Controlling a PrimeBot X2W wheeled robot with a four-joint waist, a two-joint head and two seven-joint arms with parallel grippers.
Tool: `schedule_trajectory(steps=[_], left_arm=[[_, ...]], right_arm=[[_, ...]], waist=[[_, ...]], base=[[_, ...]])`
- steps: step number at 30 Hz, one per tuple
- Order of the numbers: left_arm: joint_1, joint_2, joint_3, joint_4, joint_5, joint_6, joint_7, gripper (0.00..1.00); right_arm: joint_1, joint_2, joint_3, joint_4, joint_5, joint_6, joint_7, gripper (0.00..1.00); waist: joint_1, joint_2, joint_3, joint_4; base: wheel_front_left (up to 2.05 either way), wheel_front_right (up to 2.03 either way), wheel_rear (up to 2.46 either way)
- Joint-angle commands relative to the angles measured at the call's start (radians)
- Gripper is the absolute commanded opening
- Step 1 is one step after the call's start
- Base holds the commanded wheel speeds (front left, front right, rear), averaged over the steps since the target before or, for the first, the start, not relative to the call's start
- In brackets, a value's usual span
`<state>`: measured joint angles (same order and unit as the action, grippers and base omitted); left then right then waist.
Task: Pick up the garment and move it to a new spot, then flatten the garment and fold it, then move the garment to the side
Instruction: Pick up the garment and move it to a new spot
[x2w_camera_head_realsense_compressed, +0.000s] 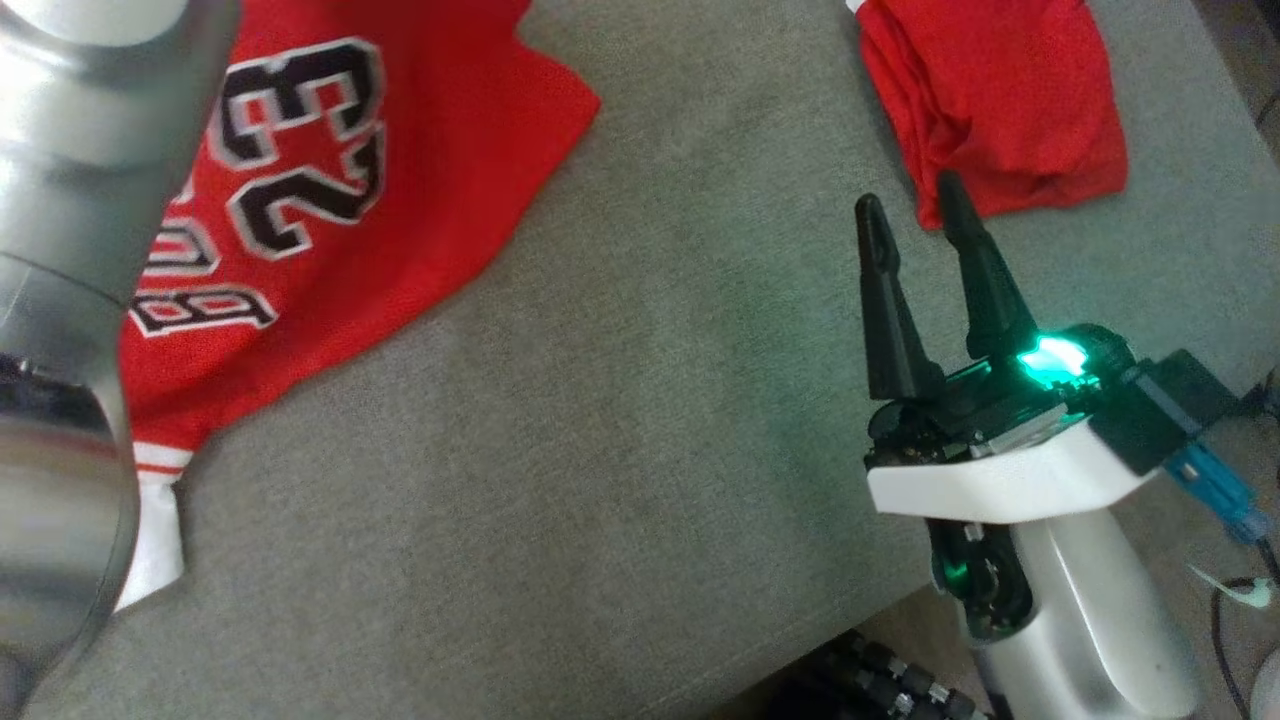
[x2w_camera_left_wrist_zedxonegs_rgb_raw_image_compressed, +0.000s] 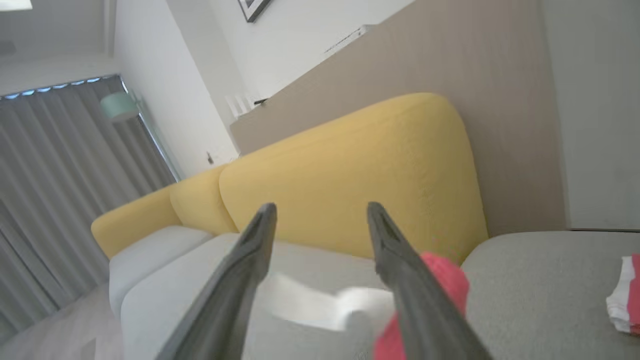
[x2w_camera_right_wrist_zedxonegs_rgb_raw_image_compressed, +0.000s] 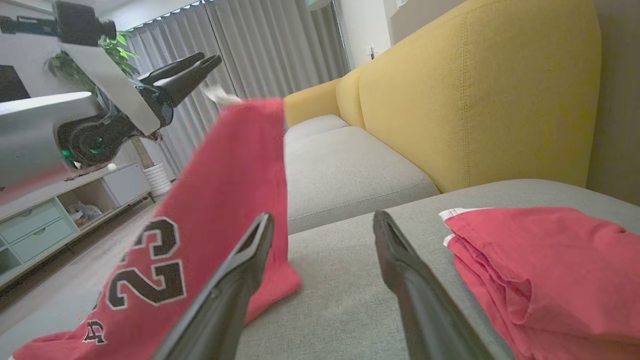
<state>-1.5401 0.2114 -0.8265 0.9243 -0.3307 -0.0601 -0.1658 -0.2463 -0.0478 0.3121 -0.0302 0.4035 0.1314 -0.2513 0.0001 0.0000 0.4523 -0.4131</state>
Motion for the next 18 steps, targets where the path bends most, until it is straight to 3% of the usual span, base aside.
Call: schedule_trajectory(steps=[1,6,11,18], left_arm=[[-0.067,0.023,0.020,-0.001,0.004,0.008,-0.025,1.00],[-0.043,0.045,0.034,0.077,-0.017,-0.010,-0.076,1.00],[0.005,0.056,0.073,0.066,-0.056,-0.020,-0.094,1.00],[0.224,0.098,0.168,-0.138,-0.097,-0.002,-0.096,1.00]], right_arm=[[-0.025,-0.002,0.017,-0.036,0.003,-0.001,-0.010,1.00],[-0.026,-0.002,-0.002,-0.031,-0.016,-0.001,-0.010,1.00],[-0.022,-0.002,-0.047,-0.016,-0.065,-0.001,-0.010,1.00],[-0.010,-0.002,-0.124,0.011,-0.147,-0.001,-0.011,1.00]], waist=[[-0.0001,0.0000,0.009,0.005],[-0.0001,0.0000,-0.002,0.054],[-0.0001,0.0000,-0.029,0.142],[-0.0001,0.0000,-0.106,0.278]], base=[[0.00,0.00,0.00],[0.00,0.00,0.00],[0.00,0.00,0.00],[0.00,0.00,0.00]])
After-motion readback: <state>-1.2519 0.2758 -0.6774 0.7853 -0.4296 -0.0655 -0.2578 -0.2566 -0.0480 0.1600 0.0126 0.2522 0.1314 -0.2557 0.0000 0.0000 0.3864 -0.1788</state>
